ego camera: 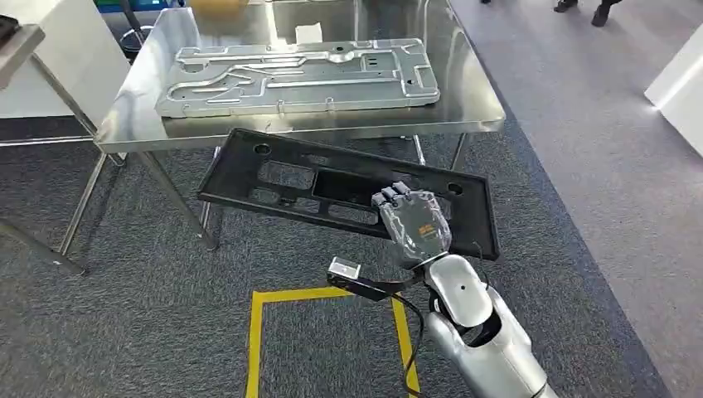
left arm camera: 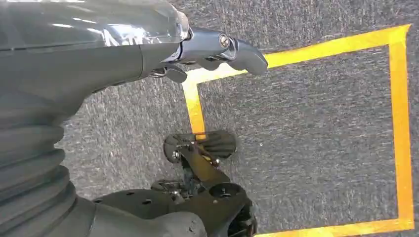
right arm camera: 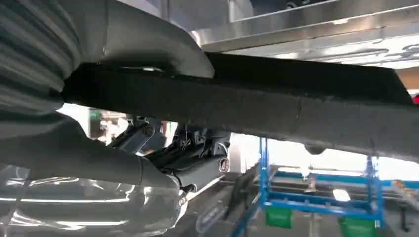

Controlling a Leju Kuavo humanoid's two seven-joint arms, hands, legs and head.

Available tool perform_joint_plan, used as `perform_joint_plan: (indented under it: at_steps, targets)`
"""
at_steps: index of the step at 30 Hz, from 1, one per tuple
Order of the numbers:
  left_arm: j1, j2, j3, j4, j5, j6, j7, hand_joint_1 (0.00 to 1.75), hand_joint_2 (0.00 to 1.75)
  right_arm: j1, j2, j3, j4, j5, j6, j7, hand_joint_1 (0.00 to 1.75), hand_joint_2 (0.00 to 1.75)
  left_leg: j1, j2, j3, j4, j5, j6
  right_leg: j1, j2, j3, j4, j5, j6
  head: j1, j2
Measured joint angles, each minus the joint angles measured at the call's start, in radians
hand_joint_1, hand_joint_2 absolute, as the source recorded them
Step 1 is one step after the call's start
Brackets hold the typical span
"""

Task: Take the parts from the cabinet and place them on the table.

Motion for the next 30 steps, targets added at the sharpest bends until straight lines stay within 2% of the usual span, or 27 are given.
perform_joint_plan:
  at_steps: [1, 2, 3, 4, 5, 7, 8, 9, 10, 11, 12, 13, 14, 15, 16, 18, 19, 20, 22, 23, 24, 25, 26, 27, 28, 29, 30]
  targets:
    - [0.001, 0.000, -0.002, 0.000, 0.000, 0.000, 0.000, 0.00, 1.75, -0.012, -0.005, 0.008, 0.005, 0.007, 0.011, -0.010, 1.75, 1.75, 0.000, 0.000, -0.004, -0.010, 0.011, 0.005, 0.001, 0.000, 0.011, 0.006, 0.003, 0.005, 0.000, 0.000]
    - [0.001, 0.002, -0.003, 0.000, -0.001, 0.000, 0.000, 0.00, 1.75, -0.025, -0.014, 0.018, 0.009, 0.016, 0.022, -0.021, 1.75, 1.75, 0.001, 0.000, 0.013, -0.013, 0.009, 0.010, 0.000, 0.000, 0.012, 0.007, 0.010, 0.013, 0.000, 0.000]
    - [0.000, 0.002, -0.006, 0.000, -0.001, 0.000, 0.000, 0.00, 1.75, -0.043, -0.021, 0.027, 0.013, 0.022, 0.037, -0.029, 1.75, 1.75, 0.006, -0.002, 0.030, -0.026, 0.007, 0.014, 0.001, -0.001, 0.010, 0.018, 0.008, 0.017, 0.000, 0.000]
    - [-0.003, 0.002, -0.008, 0.001, -0.002, 0.000, 0.000, 0.00, 1.75, -0.059, -0.030, 0.037, 0.018, 0.028, 0.046, -0.038, 1.75, 1.75, 0.007, -0.002, 0.043, -0.034, 0.007, 0.017, -0.003, -0.002, 0.001, 0.053, 0.007, 0.021, -0.001, 0.000]
    - [-0.006, 0.002, -0.010, 0.001, -0.003, 0.000, 0.000, 0.00, 1.75, -0.075, -0.038, 0.046, 0.022, 0.029, 0.052, -0.042, 1.75, 1.75, 0.008, -0.002, 0.049, -0.035, 0.002, 0.024, -0.003, -0.002, -0.034, 0.108, -0.010, 0.026, 0.000, 0.000]
    - [-0.010, 0.002, -0.013, 0.001, -0.003, 0.000, 0.000, 0.00, 1.75, -0.095, -0.048, 0.055, 0.029, 0.029, 0.063, -0.047, 1.75, 1.75, 0.008, -0.003, 0.059, -0.035, -0.011, 0.028, -0.007, -0.002, -0.132, 0.238, -0.070, 0.036, -0.001, 0.000]
    - [-0.010, 0.002, -0.014, 0.001, -0.003, 0.000, 0.000, 0.00, 1.75, -0.097, -0.053, 0.060, 0.034, 0.029, 0.065, -0.049, 1.75, 1.75, 0.008, -0.005, 0.065, -0.035, -0.018, 0.028, -0.008, -0.002, -0.171, 0.278, -0.092, 0.040, -0.001, 0.000]
    - [-0.009, 0.002, -0.014, 0.001, -0.003, 0.000, 0.000, 0.00, 1.75, -0.097, -0.057, 0.063, 0.039, 0.029, 0.067, -0.051, 1.75, 1.75, 0.008, -0.008, 0.075, -0.035, -0.027, 0.026, -0.010, -0.002, -0.196, 0.284, -0.090, 0.042, 0.000, 0.000]
    - [-0.008, 0.002, -0.015, 0.002, -0.003, 0.000, 0.000, 0.00, 1.75, -0.097, -0.060, 0.065, 0.044, 0.029, 0.067, -0.052, 1.75, 1.75, 0.009, -0.011, 0.089, -0.035, -0.037, 0.025, -0.012, -0.003, -0.201, 0.255, -0.062, 0.043, 0.000, 0.000]
    - [-0.008, 0.002, -0.015, 0.003, -0.003, 0.000, 0.000, 0.00, 1.75, -0.099, -0.062, 0.066, 0.047, 0.029, 0.067, -0.052, 1.75, 1.75, 0.009, -0.012, 0.105, -0.035, -0.048, 0.023, -0.013, -0.003, -0.190, 0.192, -0.013, 0.040, 0.000, 0.000]
    - [-0.008, 0.002, -0.017, 0.004, -0.003, 0.000, 0.000, 0.00, 1.75, -0.102, -0.065, 0.068, 0.050, 0.029, 0.067, -0.053, 1.75, 1.75, 0.009, -0.013, 0.122, -0.035, -0.060, 0.019, -0.013, -0.003, -0.171, 0.111, 0.054, 0.036, 0.000, 0.000]
    - [-0.007, 0.002, -0.018, 0.006, -0.003, 0.000, 0.000, 0.00, 1.75, -0.105, -0.068, 0.069, 0.053, 0.029, 0.068, -0.054, 1.75, 1.75, 0.009, -0.013, 0.125, -0.037, -0.071, 0.014, -0.012, -0.004, -0.159, 0.033, 0.140, 0.032, 0.000, 0.000]
    - [-0.010, 0.002, -0.018, 0.008, -0.003, -0.001, 0.000, 0.00, 1.75, -0.108, -0.073, 0.070, 0.057, 0.029, 0.071, -0.055, 1.75, 1.75, 0.006, -0.015, 0.139, -0.031, -0.080, 0.006, -0.005, -0.003, -0.163, 0.017, 0.135, 0.025, -0.003, 0.000]
    - [-0.011, 0.002, -0.019, 0.008, -0.003, -0.001, 0.000, 0.00, 1.75, -0.117, -0.073, 0.076, 0.060, 0.029, 0.082, -0.059, 1.75, 1.75, 0.006, -0.016, 0.134, -0.035, -0.085, -0.001, -0.003, -0.004, -0.160, 0.015, 0.121, 0.017, 0.000, 0.000]
    - [-0.012, 0.002, -0.020, 0.008, -0.003, -0.001, 0.000, 0.00, 1.75, -0.122, -0.073, 0.081, 0.060, 0.029, 0.089, -0.066, 1.75, 1.75, 0.007, -0.016, 0.138, -0.041, -0.088, -0.008, 0.000, -0.002, -0.159, 0.014, 0.134, 0.011, -0.002, 0.000]
    - [-0.013, 0.004, -0.021, 0.008, -0.003, -0.001, -0.001, 0.00, 1.75, -0.140, -0.078, 0.093, 0.068, 0.029, 0.114, -0.080, 1.75, 1.75, 0.007, -0.014, 0.149, -0.030, -0.085, -0.021, -0.006, 0.000, -0.137, 0.001, 0.125, -0.007, -0.003, 0.000]
    - [-0.015, 0.006, -0.021, 0.008, -0.003, -0.002, -0.001, 0.00, 1.75, -0.150, -0.079, 0.098, 0.074, 0.028, 0.123, -0.085, 1.75, 1.75, 0.010, -0.009, 0.138, 0.001, -0.085, -0.026, -0.007, -0.001, -0.120, -0.010, 0.121, -0.013, -0.001, 0.000]
    - [-0.019, 0.006, -0.022, 0.008, -0.003, -0.003, -0.001, 0.00, 1.75, -0.164, -0.080, 0.107, 0.080, 0.028, 0.130, -0.091, 1.75, 1.75, 0.010, -0.006, 0.109, 0.056, -0.089, -0.031, -0.008, -0.002, -0.109, -0.014, 0.116, -0.021, -0.005, 0.000]
    - [-0.022, 0.006, -0.022, 0.008, -0.003, -0.009, -0.001, 0.00, 1.75, -0.194, -0.080, 0.134, 0.101, 0.024, 0.147, -0.102, 1.75, 1.75, 0.016, -0.004, 0.014, 0.198, -0.140, -0.044, -0.009, -0.001, -0.092, -0.015, 0.099, -0.024, -0.006, 0.000]
    - [-0.021, 0.006, -0.022, 0.008, -0.002, -0.010, -0.001, 0.00, 1.75, -0.199, -0.082, 0.146, 0.112, 0.021, 0.152, -0.106, 1.75, 1.75, 0.017, -0.003, -0.028, 0.248, -0.172, -0.046, -0.009, -0.001, -0.080, -0.015, 0.089, -0.023, -0.005, 0.000]
    - [-0.019, 0.006, -0.022, 0.008, 0.000, -0.010, -0.001, 0.00, 1.75, -0.198, -0.083, 0.154, 0.119, 0.021, 0.153, -0.108, 1.75, 1.75, 0.018, -0.002, -0.054, 0.266, -0.184, -0.044, -0.009, -0.001, -0.067, -0.015, 0.078, -0.021, -0.005, 0.000]
    - [-0.018, 0.006, -0.022, 0.008, 0.000, -0.011, 0.000, 0.00, 1.75, -0.198, -0.086, 0.164, 0.131, 0.020, 0.153, -0.109, 1.75, 1.75, 0.019, 0.000, -0.064, 0.245, -0.168, -0.045, -0.009, -0.001, -0.052, -0.015, 0.066, -0.019, -0.005, 0.000]
    - [-0.016, 0.007, -0.022, 0.008, 0.000, -0.011, 0.000, 0.00, 1.75, -0.198, -0.087, 0.170, 0.139, 0.019, 0.153, -0.110, 1.75, 1.75, 0.020, 0.001, -0.057, 0.192, -0.132, -0.043, -0.010, -0.001, -0.035, -0.015, 0.054, -0.016, -0.005, 0.000]
    - [-0.015, 0.007, -0.022, 0.008, 0.003, -0.011, 0.000, 0.00, 1.75, -0.198, -0.089, 0.174, 0.145, 0.018, 0.152, -0.110, 1.75, 1.75, 0.020, 0.001, -0.039, 0.115, -0.072, -0.038, -0.010, -0.001, -0.017, -0.015, 0.040, -0.013, -0.005, 0.000]
    - [-0.013, 0.008, -0.022, 0.008, 0.003, -0.010, 0.000, 0.00, 1.75, -0.198, -0.090, 0.178, 0.151, 0.018, 0.150, -0.109, 1.75, 1.75, 0.020, 0.002, -0.021, 0.032, 0.009, -0.034, -0.010, -0.002, -0.004, -0.015, 0.026, -0.009, -0.005, 0.000]
    - [-0.009, 0.008, -0.022, 0.008, 0.005, -0.011, 0.000, 0.00, 1.75, -0.202, -0.093, 0.183, 0.160, 0.018, 0.147, -0.107, 1.75, 1.75, 0.016, 0.003, -0.025, -0.018, 0.059, -0.030, -0.007, -0.002, 0.007, -0.008, 0.014, -0.003, -0.008, 0.000]
    - [-0.011, 0.009, -0.022, 0.009, 0.005, -0.010, 0.001, 0.00, 1.75, -0.202, -0.095, 0.187, 0.163, 0.018, 0.146, -0.106, 1.75, 1.75, 0.013, 0.005, -0.016, -0.016, 0.032, -0.025, -0.006, 0.003, 0.007, -0.015, 0.007, 0.006, -0.009, 0.000]
